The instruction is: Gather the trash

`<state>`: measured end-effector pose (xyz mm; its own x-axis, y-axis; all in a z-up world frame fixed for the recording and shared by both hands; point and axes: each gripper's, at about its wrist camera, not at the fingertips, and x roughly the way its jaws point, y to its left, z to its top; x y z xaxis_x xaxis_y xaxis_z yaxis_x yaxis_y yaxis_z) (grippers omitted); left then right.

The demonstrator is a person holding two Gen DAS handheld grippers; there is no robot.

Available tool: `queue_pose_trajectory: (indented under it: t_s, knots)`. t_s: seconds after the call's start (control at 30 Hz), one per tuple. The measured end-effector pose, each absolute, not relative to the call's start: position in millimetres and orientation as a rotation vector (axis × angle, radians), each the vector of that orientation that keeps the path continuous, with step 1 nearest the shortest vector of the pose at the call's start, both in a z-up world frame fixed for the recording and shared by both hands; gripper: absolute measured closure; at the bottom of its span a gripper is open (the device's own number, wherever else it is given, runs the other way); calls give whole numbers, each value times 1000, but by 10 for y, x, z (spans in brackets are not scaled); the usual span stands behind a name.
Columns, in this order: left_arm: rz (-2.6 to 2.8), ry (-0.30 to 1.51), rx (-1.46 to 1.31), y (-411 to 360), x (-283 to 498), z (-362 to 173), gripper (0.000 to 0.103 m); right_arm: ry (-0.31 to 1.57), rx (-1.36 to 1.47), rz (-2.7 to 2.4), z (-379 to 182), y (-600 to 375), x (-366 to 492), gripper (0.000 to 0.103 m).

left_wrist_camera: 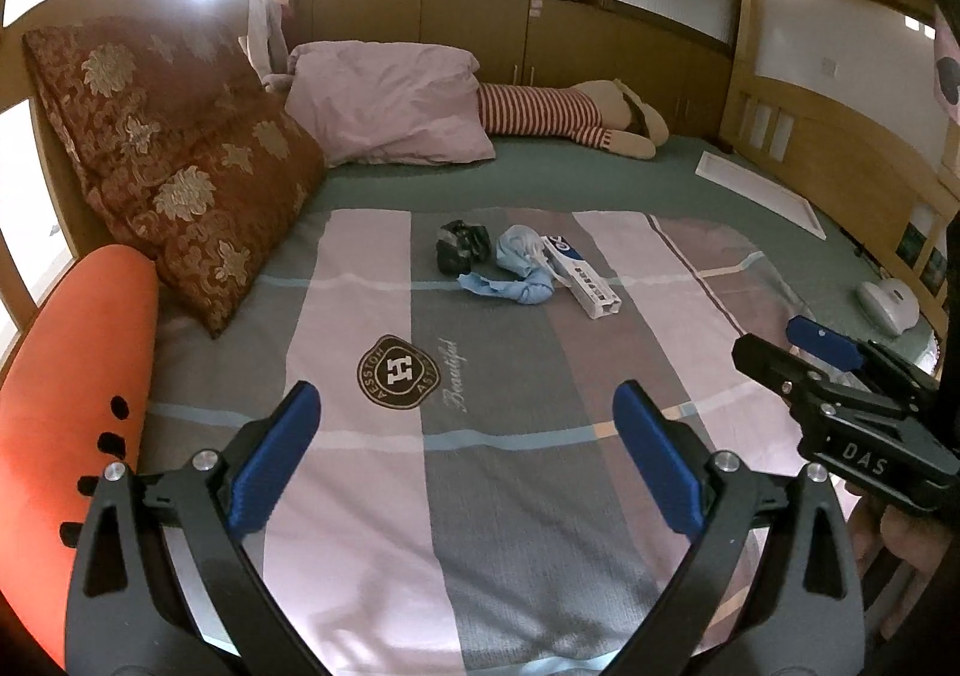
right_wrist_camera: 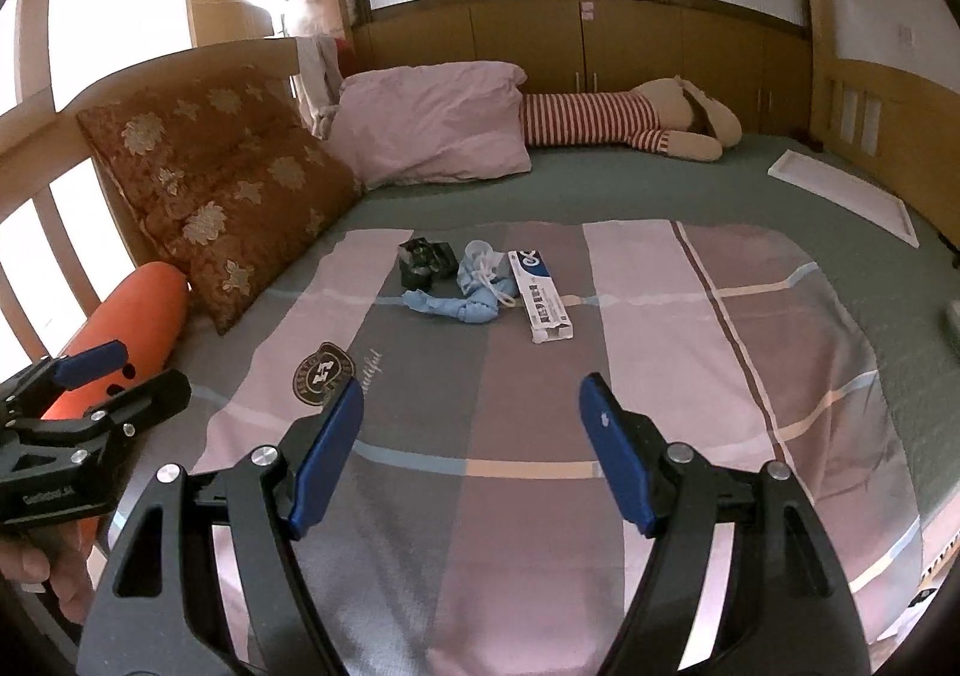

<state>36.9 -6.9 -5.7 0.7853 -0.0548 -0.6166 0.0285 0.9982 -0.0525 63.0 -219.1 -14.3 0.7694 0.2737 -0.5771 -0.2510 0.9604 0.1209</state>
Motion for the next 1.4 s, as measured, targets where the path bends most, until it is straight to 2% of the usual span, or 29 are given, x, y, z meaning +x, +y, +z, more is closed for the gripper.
queue_pose_trajectory:
  t_s: [0.2, 0.43, 0.63, 0.87, 0.93, 1.03, 1.07, 1.1, 1.13, 1.27, 1.4]
  knots:
    - [-36, 688, -29, -42, 542, -131, 5, 664, -1, 251, -263, -2181, 946, 30]
    - [-49, 710, -27, 3, 1104, -250, 5, 773, 2, 239, -705, -2192, 1750, 30]
    - [-26, 752, 22, 54, 1835, -514, 5, 841, -34, 238, -1129, -2145, 2421, 31]
    - [-78, 755, 83, -9, 2773, -805, 6, 884, 16, 280, -1354, -2210, 3045, 33]
    - [-110, 775, 95, -74, 3056, -921, 6, 906, 38, 296, -1436, -2193, 3186, 40]
    - [-143, 808, 84, -119, 3488, -1115, 15, 925, 43, 300, -1561, -2168, 3296, 54]
    - [-153, 829, 62, -111, 3589, -1171, 25, 917, 39, 294, -1580, -2165, 3302, 58]
    - [-169, 870, 29, -96, 3711, -1264, 48, 901, 34, 296, -1577, -2158, 3297, 59]
    - [-164, 894, 21, -88, 3765, -1318, 63, 899, 27, 300, -1570, -2147, 3301, 59]
    - [-159, 859, -39, -12, 3604, -1229, 75, 877, 21, 302, -1403, -2180, 3265, 60]
    - [-145, 772, -1, 2, 2994, -818, 76, 846, 22, 280, -1045, -2256, 3073, 60]
